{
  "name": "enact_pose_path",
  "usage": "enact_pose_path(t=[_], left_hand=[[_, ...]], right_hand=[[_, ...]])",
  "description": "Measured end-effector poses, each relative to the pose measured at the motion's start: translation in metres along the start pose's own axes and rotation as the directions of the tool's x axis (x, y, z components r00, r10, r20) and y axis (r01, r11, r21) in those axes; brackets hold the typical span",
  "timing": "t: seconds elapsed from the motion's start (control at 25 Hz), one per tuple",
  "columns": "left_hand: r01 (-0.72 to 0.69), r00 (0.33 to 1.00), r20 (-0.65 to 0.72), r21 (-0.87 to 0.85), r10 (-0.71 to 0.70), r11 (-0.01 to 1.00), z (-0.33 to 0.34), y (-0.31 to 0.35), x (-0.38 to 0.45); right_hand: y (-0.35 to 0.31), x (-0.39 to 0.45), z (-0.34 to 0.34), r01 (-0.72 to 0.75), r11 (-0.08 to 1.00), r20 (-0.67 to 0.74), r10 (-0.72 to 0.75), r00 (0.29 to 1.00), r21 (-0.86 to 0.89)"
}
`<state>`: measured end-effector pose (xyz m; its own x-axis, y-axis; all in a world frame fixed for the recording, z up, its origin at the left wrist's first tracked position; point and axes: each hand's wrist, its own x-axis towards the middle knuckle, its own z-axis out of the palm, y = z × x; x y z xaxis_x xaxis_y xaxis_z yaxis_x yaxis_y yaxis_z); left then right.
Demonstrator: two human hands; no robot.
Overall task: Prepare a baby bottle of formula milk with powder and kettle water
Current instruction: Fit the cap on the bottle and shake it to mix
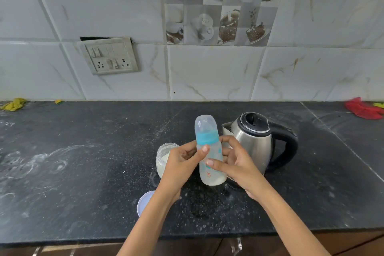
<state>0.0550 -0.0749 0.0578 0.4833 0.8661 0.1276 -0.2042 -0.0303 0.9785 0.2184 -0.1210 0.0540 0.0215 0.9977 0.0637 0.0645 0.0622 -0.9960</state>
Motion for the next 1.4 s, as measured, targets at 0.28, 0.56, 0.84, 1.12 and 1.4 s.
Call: enact_pose_path(t=[0.28, 0.56, 0.84, 1.12, 1.4], left_hand=[[-0.128, 0.968, -0.209, 0.056, 0.136, 0.99, 0.007, 0.013, 0.007], [-0.029, 0.997, 0.069, 0.024, 0.027, 0.999, 0.001, 0.017, 0.018], [0.016, 1.0, -0.012, 0.403, -0.012, 0.915, -0.01, -0.042, -0.003], [-0.052, 0.91, 0.158, 0.961, -0.384, 0.271, -0.014, -0.136, -0.038], [-0.097, 0.911, 0.116, 0.993, -0.395, 0.067, -0.008, -0.16, -0.052]], right_hand=[[-0.003, -0.003, 0.01, 0.113, 0.975, -0.139, -0.142, 0.98, -0.192], [-0.009, -0.001, -0.003, -0.045, 0.992, 0.051, 0.039, 0.998, 0.121], [-0.003, -0.011, -0.023, -0.067, 0.898, -0.032, 0.089, 0.996, 0.435], [-0.002, -0.021, -0.027, 0.047, 0.766, -0.156, 0.07, 0.985, 0.641], [0.007, -0.047, -0.01, -0.005, 0.814, -0.084, 0.066, 0.994, 0.581]])
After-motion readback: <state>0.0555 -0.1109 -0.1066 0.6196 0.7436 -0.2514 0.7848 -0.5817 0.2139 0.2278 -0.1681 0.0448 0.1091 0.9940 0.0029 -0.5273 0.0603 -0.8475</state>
